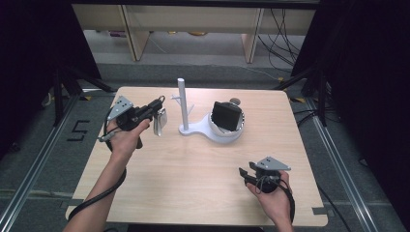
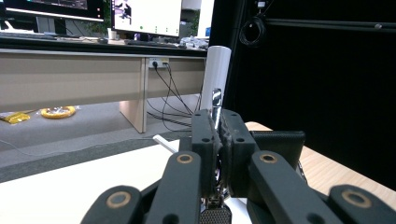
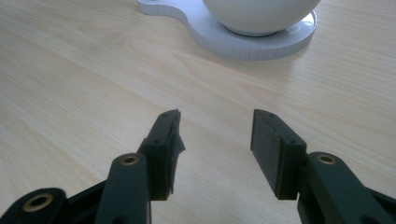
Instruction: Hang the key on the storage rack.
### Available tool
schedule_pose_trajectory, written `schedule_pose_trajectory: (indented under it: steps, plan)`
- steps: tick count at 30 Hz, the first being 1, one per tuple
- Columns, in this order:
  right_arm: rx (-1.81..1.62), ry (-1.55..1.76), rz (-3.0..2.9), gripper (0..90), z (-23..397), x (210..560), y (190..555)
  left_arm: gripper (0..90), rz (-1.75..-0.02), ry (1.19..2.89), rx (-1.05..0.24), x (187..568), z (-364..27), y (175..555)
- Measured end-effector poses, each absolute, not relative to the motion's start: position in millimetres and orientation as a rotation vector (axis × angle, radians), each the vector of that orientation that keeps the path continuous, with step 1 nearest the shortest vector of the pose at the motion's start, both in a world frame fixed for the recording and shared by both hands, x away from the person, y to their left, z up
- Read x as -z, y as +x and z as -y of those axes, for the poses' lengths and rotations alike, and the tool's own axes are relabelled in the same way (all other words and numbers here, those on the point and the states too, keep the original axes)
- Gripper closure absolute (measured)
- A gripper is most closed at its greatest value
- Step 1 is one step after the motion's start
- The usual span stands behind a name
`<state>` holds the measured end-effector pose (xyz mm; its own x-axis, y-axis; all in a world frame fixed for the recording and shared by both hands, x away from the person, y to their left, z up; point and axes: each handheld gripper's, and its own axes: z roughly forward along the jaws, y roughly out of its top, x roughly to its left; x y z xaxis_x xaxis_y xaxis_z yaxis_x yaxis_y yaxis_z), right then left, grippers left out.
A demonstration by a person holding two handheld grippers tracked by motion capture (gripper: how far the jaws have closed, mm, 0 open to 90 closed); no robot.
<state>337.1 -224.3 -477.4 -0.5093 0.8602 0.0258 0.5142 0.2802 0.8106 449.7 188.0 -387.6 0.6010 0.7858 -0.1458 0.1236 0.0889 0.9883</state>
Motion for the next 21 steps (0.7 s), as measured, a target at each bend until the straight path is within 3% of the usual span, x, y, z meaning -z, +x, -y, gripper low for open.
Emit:
schedule_pose_trajectory:
  steps: [21]
  plan:
    - [-1.108, 1.238, -2.141, 53.2, 224.3, 478.1, 336.5, 84.8, -0.84, 1.401, -0.554, 390.2, -175.4, 458.5]
